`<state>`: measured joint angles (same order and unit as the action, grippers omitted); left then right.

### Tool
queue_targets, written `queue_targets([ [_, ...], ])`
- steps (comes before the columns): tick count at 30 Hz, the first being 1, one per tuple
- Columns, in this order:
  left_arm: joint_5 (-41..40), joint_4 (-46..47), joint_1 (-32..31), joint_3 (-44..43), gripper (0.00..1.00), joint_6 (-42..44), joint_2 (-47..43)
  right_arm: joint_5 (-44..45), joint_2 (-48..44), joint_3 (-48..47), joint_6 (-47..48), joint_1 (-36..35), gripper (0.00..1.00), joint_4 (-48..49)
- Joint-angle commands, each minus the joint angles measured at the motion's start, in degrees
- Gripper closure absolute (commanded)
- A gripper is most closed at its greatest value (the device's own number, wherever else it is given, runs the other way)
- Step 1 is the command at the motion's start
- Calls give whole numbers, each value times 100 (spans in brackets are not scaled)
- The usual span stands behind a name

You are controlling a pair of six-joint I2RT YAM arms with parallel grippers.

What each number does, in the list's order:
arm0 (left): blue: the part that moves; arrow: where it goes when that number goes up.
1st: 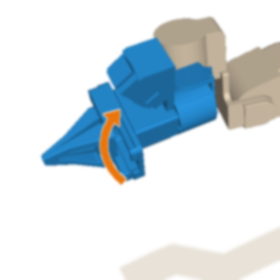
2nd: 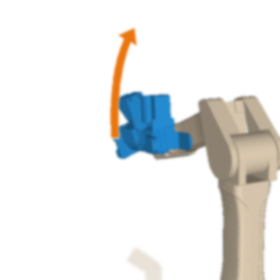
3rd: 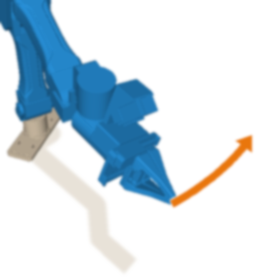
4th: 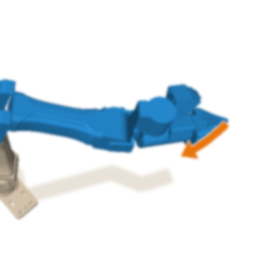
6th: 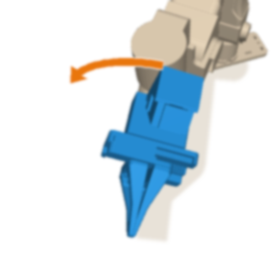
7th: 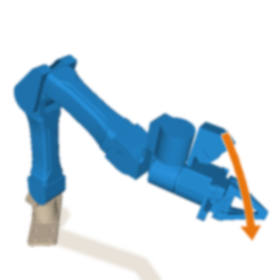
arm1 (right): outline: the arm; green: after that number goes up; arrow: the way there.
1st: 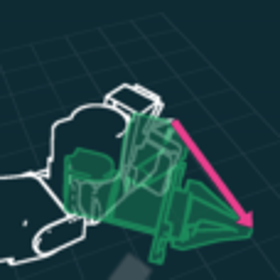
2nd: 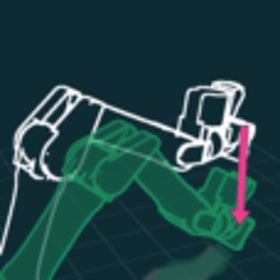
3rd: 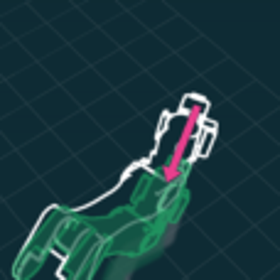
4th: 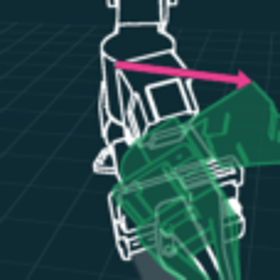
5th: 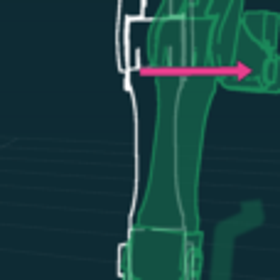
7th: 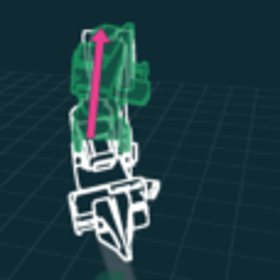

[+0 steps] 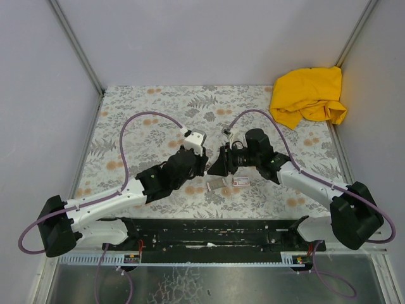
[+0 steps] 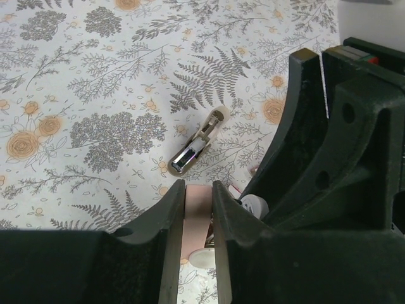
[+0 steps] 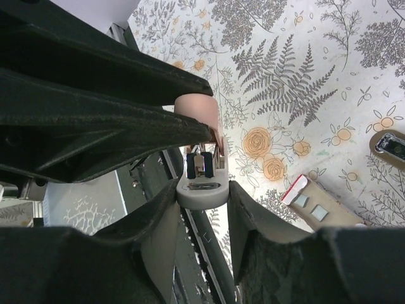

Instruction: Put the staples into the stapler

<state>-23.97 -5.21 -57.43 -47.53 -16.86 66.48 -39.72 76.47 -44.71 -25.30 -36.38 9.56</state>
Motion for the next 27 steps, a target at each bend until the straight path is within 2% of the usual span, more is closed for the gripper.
queue_targets([
  [1,-515,-30,-47,-282,100,-485,-156,338,-239,117,75,-27,86,620],
  [5,-1008,-358,-12,-186,100,-883,-296,608,-606,461,194,-27,91,927],
  [7,-1012,-544,91,-178,93,-1126,-334,666,-788,599,201,-31,93,1111],
  [11,-857,-880,373,-106,90,-1664,-469,858,-1218,861,199,-27,96,1361],
  [13,-647,-915,561,20,79,-1881,-601,974,-1414,966,192,-27,96,1443],
  [20,-29,-941,952,470,58,-2221,-1073,1164,-1845,1184,179,-23,96,1646],
  [27,217,-1159,1115,562,26,-2332,-1537,892,-1943,1339,175,-27,96,1960],
])
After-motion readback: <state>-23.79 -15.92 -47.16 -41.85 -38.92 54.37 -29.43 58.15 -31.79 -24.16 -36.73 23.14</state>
